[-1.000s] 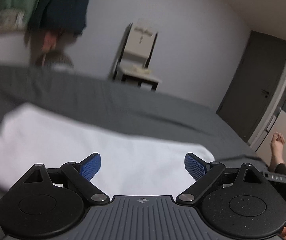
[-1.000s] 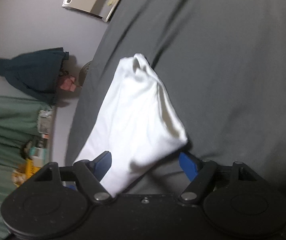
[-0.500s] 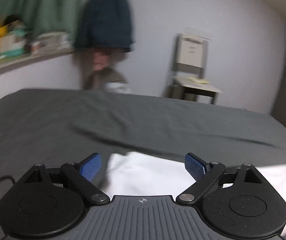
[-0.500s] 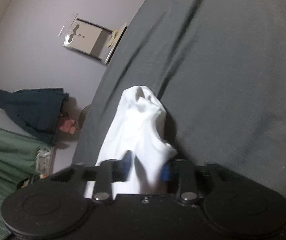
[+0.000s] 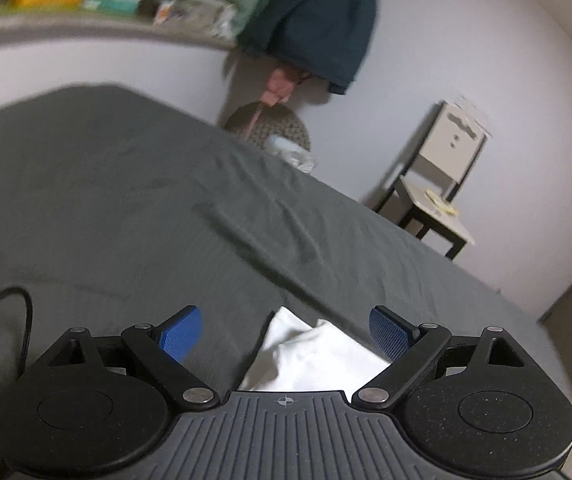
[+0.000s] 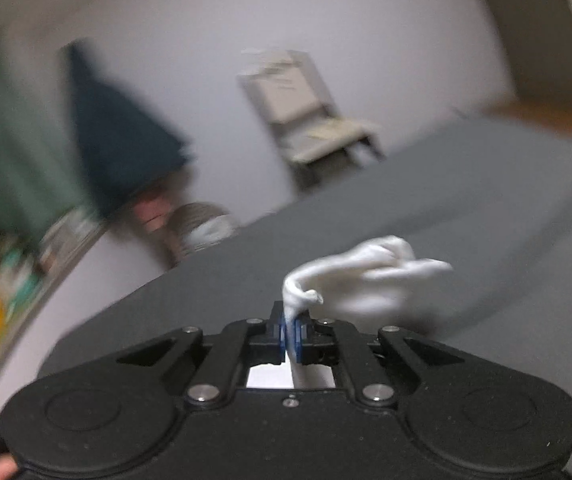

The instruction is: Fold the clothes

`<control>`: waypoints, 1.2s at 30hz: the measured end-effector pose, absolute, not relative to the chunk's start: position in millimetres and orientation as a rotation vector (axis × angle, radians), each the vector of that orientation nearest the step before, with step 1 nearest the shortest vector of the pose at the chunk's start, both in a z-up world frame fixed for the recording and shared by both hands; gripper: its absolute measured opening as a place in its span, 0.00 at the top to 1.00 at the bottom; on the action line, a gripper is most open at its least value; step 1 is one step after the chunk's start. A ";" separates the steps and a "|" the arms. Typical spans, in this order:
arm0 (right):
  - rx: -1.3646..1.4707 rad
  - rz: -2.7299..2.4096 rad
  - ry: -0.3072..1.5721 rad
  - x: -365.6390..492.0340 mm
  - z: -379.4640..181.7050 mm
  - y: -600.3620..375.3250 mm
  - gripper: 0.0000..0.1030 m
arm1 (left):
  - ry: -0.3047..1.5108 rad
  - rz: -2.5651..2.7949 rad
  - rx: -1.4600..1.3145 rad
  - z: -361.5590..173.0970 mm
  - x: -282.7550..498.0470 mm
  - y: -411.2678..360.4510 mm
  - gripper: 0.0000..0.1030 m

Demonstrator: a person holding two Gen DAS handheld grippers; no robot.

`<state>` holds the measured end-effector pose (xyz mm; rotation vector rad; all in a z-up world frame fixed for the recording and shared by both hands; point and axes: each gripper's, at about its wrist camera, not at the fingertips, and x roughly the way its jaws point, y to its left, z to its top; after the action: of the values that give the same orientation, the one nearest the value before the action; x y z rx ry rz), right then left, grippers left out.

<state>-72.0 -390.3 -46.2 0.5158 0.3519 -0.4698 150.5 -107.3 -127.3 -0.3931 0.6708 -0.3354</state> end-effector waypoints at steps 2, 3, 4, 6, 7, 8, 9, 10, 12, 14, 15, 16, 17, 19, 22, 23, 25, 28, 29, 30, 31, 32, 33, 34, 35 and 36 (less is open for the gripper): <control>0.409 -0.393 0.366 -45.4 -37.8 -358.5 0.95 | 0.695 -0.354 -0.444 -131.5 152.8 -99.2 0.11; 0.367 -0.352 0.373 -31.9 -36.3 -342.7 0.95 | 0.711 -0.389 -0.465 -133.2 155.2 -96.0 0.11; 0.327 -0.311 0.381 -18.3 -35.3 -327.0 0.95 | 0.727 -0.424 -0.486 -134.9 157.6 -92.7 0.11; 0.283 -0.224 0.411 9.3 -42.2 -299.0 0.95 | 0.748 -0.489 -0.530 -135.7 160.1 -83.5 0.11; 0.263 -0.184 0.426 22.9 -46.7 -285.7 0.95 | 0.752 -0.516 -0.556 -135.3 160.6 -77.3 0.11; 0.242 -0.145 0.443 36.4 -52.0 -272.8 0.95 | 0.746 -0.529 -0.588 -134.9 161.2 -68.9 0.11; 0.221 -0.115 0.469 49.0 -61.7 -262.2 0.96 | 0.736 -0.538 -0.621 -134.6 161.8 -59.6 0.11; 0.200 -0.087 0.497 61.4 -71.6 -251.9 0.96 | 0.719 -0.530 -0.650 -135.2 162.9 -48.8 0.11; 0.160 -0.055 0.563 78.5 -93.8 -233.6 0.96 | 0.696 -0.493 -0.673 -138.8 166.1 -34.4 0.11; 0.128 -0.048 0.596 84.8 -107.3 -219.6 0.96 | 0.715 -0.458 -0.683 -146.6 172.4 -27.1 0.11; 0.117 -0.050 0.600 84.8 -111.0 -214.8 0.96 | 0.725 -0.445 -0.695 -150.7 175.3 -24.2 0.11; 0.106 -0.052 0.604 84.8 -114.6 -210.0 0.95 | 0.734 -0.449 -0.723 -154.9 177.3 -23.6 0.11; 0.096 -0.056 0.604 84.6 -117.4 -205.7 0.95 | 0.742 -0.460 -0.742 -157.5 178.9 -24.9 0.11; 0.084 -0.074 0.544 73.3 -109.7 -205.8 0.96 | 0.745 -0.485 -0.748 -158.8 181.1 -31.1 0.11; 0.088 -0.051 0.459 59.3 -101.0 -204.7 0.96 | 0.733 -0.518 -0.719 -156.3 181.4 -38.8 0.11; 0.077 -0.026 0.474 58.3 -104.6 -201.7 0.96 | 0.735 -0.534 -0.711 -155.6 181.5 -39.4 0.11; 0.068 0.021 0.540 59.0 -117.3 -197.3 0.96 | 0.757 -0.583 -0.698 -156.1 183.3 -42.7 0.11; 0.060 0.048 0.654 61.8 -139.4 -192.4 0.95 | 0.816 -0.662 -0.664 -158.4 188.8 -52.3 0.11; 0.047 0.054 0.653 60.0 -139.6 -192.3 0.95 | 0.837 -0.682 -0.645 -159.8 190.4 -57.7 0.11; 0.034 0.059 0.652 58.2 -139.8 -192.2 0.90 | 0.856 -0.698 -0.622 -161.1 191.7 -63.0 0.11; 0.021 0.065 0.652 56.4 -140.0 -192.1 0.87 | 0.868 -0.695 -0.591 -161.9 192.5 -67.3 0.11; 0.009 0.071 0.651 54.6 -140.2 -192.0 0.83 | 0.874 -0.682 -0.569 -162.3 193.6 -69.4 0.11; -0.008 0.074 0.645 52.1 -139.5 -191.7 0.70 | 0.881 -0.666 -0.553 -163.0 194.8 -70.6 0.11; -0.051 0.065 0.603 45.1 -133.3 -189.9 0.57 | 0.889 -0.643 -0.557 -164.2 196.6 -68.9 0.11; -0.096 0.057 0.565 38.5 -127.2 -188.1 0.53 | 0.896 -0.620 -0.568 -165.8 198.8 -66.5 0.11; -0.148 0.060 0.543 34.2 -121.7 -185.7 0.50 | 0.897 -0.602 -0.606 -168.8 201.9 -61.5 0.11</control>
<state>34.2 -185.7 -121.7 -0.1481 0.5430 0.0602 201.9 -61.5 -168.8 -0.6058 0.8974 -0.6025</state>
